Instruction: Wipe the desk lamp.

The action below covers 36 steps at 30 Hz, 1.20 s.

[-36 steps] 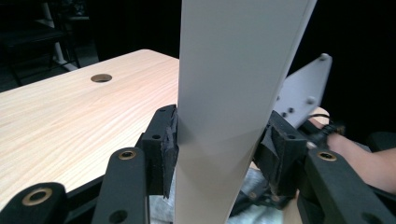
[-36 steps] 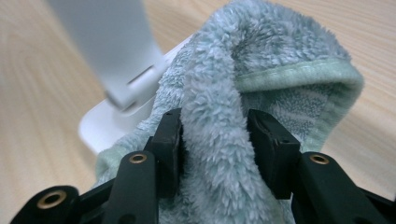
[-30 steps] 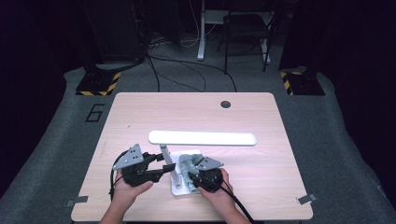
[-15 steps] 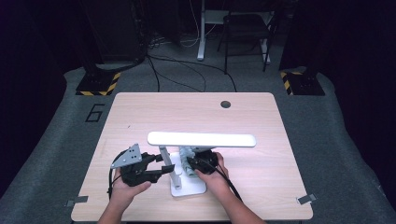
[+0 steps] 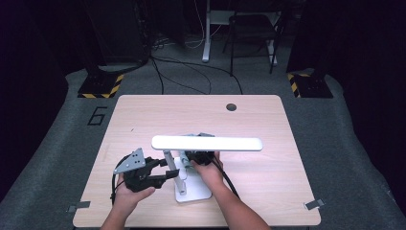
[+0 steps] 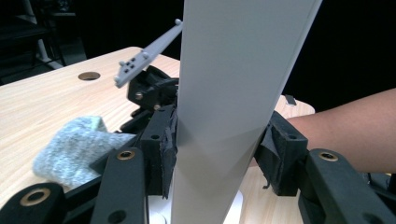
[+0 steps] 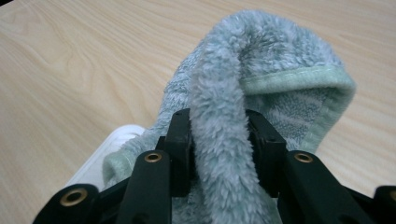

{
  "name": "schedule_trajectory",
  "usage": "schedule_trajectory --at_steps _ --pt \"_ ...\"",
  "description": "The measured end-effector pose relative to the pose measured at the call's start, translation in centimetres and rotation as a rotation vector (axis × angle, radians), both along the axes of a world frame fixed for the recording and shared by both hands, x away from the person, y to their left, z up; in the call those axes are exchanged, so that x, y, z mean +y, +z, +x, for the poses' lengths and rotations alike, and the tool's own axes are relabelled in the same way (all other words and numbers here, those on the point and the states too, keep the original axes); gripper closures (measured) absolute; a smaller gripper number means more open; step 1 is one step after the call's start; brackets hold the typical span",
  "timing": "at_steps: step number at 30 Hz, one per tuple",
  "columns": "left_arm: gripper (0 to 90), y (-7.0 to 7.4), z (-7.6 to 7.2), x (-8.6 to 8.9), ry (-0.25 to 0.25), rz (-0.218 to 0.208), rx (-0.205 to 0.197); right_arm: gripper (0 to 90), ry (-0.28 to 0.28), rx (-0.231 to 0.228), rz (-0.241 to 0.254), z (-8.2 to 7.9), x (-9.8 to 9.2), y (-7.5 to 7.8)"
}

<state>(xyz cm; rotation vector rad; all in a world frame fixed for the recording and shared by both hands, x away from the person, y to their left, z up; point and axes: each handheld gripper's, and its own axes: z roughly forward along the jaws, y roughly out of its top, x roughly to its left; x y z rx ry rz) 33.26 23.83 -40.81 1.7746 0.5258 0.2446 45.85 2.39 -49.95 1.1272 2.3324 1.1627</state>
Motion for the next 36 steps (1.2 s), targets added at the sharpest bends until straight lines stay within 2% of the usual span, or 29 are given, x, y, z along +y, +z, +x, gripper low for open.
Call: schedule_trajectory --at_steps 2,4,5,6,7,9,11,12,13,14,15,16,18,21,22,24,27,28,29,33,36 --pt "51.8 0.0 0.0 0.0 -0.001 -0.005 0.002 65.6 0.007 -0.016 -0.024 0.5 0.5 0.1" --pt "51.8 -0.1 0.0 -0.1 0.001 -0.013 0.009 65.1 0.003 -0.035 -0.023 0.9 1.0 0.4" --pt "51.8 -0.1 0.0 -0.1 0.002 -0.013 0.008 64.5 0.001 -0.023 -0.020 1.1 1.1 0.5" --pt "51.8 -0.1 0.0 0.0 0.001 -0.008 0.000 63.4 0.007 -0.030 -0.027 1.3 1.2 0.6" --pt "51.7 -0.1 0.0 0.0 0.000 -0.009 0.006 60.9 0.016 -0.039 -0.027 1.6 1.2 0.7" --pt "51.6 -0.1 0.0 0.0 0.004 -0.008 0.004 51.8 0.006 -0.019 -0.015 1.8 1.4 0.7" --pt "51.5 -0.1 0.0 0.0 0.002 -0.018 0.012 46.3 -0.012 0.004 -0.031 1.6 1.4 0.8" --pt "51.3 -0.1 0.1 0.1 -0.004 -0.012 0.013 44.7 -0.011 -0.016 -0.046 1.5 1.3 0.9" --pt "51.1 -0.1 0.1 0.1 -0.004 -0.016 0.020 43.9 -0.034 -0.026 -0.042 1.3 1.4 1.1" --pt "50.8 -0.1 0.1 0.0 -0.002 -0.021 0.026 45.0 -0.032 -0.053 -0.056 1.4 1.3 1.1" --pt "50.6 -0.2 0.1 0.0 -0.003 -0.032 0.036 47.2 -0.032 -0.058 -0.065 1.4 1.2 1.1" --pt "50.4 -0.2 0.2 0.0 -0.008 -0.028 0.029 49.6 -0.033 -0.072 -0.068 1.5 1.2 1.0" --pt "50.4 -0.2 0.2 0.0 -0.009 -0.025 0.022 56.9 -0.032 -0.031 -0.053 1.6 1.3 0.7" --pt "51.0 -0.1 0.1 0.0 -0.006 -0.014 0.023 66.7 -0.001 0.037 -0.043 1.8 1.6 0.0" --pt "51.2 -0.1 0.2 0.0 -0.011 -0.007 0.008 68.3 0.016 0.024 -0.060 1.8 1.9 -0.2" --pt "51.6 -0.1 0.1 -0.1 -0.007 -0.005 0.003 71.0 0.033 -0.011 -0.086 1.8 2.5 -0.4" --pt "51.9 -0.1 0.1 -0.1 0.002 -0.005 -0.004 74.2 0.054 0.015 -0.071 1.7 3.1 -0.2" --pt "52.0 0.0 0.1 -0.1 0.009 -0.004 -0.007 75.1 0.080 0.027 -0.082 1.7 3.2 -0.1" --pt "52.1 0.0 0.1 -0.2 0.010 0.001 -0.010 75.5 0.074 0.018 -0.069 1.5 3.5 -0.2" --pt "52.9 0.2 -0.3 -0.6 0.036 0.025 -0.026 76.0 0.108 -0.028 -0.144 0.8 4.2 -0.2" --pt "53.3 0.3 -0.5 -0.9 0.049 0.042 -0.037 75.9 0.131 -0.036 -0.161 0.8 4.0 -0.1"
